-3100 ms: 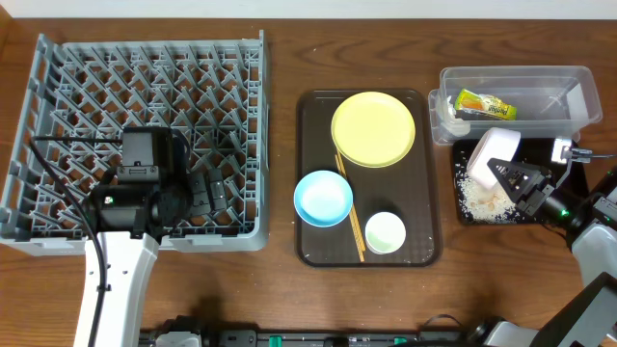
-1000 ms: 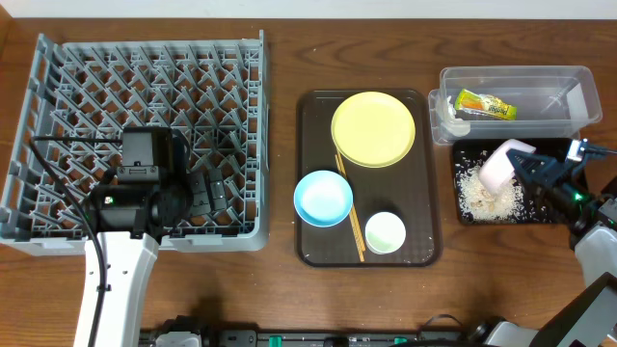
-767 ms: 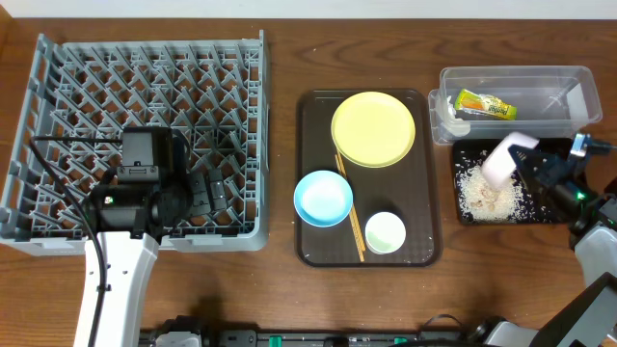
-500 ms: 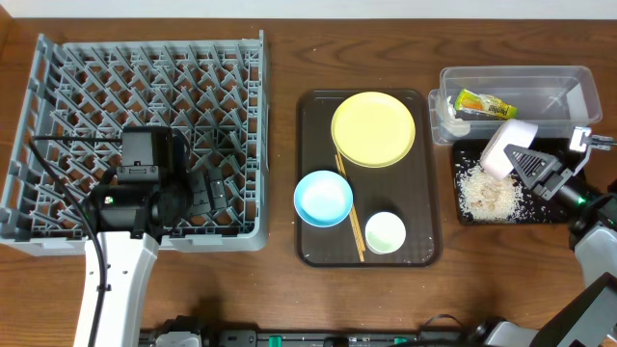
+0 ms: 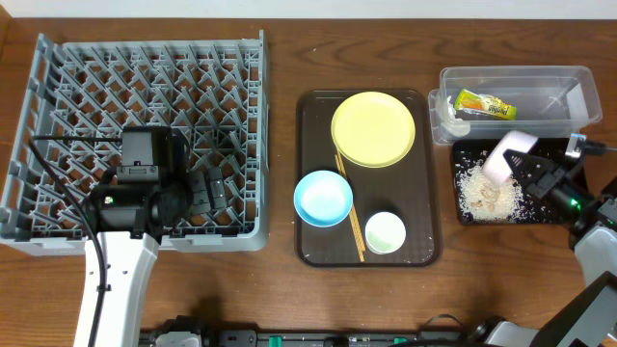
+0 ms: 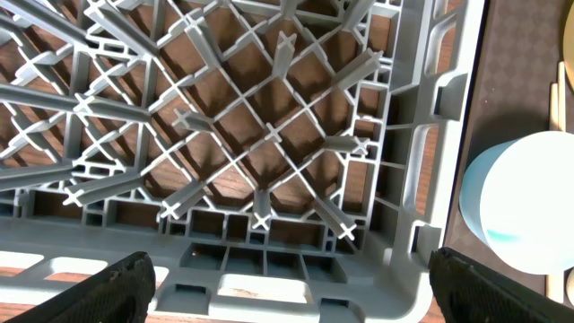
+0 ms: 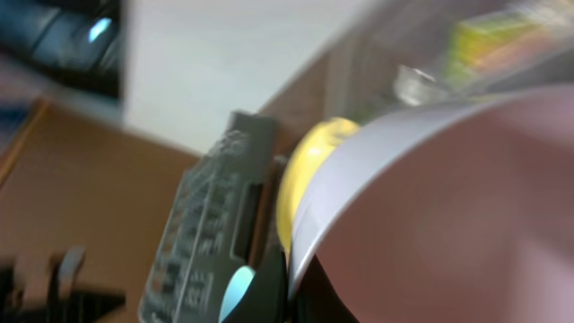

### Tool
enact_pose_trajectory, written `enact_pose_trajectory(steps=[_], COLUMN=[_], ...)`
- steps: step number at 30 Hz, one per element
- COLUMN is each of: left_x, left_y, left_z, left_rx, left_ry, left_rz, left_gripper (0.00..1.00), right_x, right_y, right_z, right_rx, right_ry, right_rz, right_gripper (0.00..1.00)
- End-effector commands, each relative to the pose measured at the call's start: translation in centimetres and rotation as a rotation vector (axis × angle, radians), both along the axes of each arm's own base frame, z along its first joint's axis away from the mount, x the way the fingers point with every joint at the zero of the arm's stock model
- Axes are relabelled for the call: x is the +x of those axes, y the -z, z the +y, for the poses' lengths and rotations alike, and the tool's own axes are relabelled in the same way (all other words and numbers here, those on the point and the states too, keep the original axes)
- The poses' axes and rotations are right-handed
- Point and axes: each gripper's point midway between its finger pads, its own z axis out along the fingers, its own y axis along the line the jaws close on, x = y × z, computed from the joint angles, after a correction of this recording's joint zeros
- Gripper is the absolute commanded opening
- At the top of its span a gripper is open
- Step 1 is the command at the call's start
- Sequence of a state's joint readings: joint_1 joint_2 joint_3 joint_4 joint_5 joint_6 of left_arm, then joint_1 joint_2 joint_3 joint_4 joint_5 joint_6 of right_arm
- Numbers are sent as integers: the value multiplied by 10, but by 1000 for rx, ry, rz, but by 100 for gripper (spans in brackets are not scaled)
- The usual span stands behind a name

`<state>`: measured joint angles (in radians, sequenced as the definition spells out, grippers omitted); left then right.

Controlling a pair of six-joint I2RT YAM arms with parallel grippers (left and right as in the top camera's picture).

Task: Sort waste into correct bins and load items into the dishwasher rack
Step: 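Tilt the pink bowl to pour rice onto the black tray, then carry the emptied pink bowl back and set it on the yellow plate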

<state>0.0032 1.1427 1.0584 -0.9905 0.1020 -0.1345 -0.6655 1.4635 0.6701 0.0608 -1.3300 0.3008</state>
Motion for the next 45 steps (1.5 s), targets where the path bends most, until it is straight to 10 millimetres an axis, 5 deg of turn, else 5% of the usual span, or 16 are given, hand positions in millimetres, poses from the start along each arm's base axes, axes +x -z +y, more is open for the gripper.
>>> enact_pose_trajectory(steps=[1,6,15,23,33,39,45], left_x=[2,2,2,2,3,3,4], left_y=[-3,-3,-3,-3,-4,-4,-4], left_z=[-1,-1,-1,-1,-1,-1,-1], left_rx=[-6,-6,-6,-6,-6,-6,-6], left_ry=[-3,-4,-3,-3,-3,-3,-3], left_rz=[-9,-9,-9,-9,-13,-13,-21], left_gripper=[99,99,99,99,99,99,99], right_x=[-17,0,2,11,24,31,31], right_y=[-30,2,8,11,-19,14,6], right_z=[14,-8,14,62,144,167,189], right_rx=[11,18,23,-42,-260,-611,-890], right_ry=[-161,40,-11,-106,-184,-93,-144], right_rz=[-203,39,75,98,22,75,-35], right_gripper=[2,1,1,1,1,1,1])
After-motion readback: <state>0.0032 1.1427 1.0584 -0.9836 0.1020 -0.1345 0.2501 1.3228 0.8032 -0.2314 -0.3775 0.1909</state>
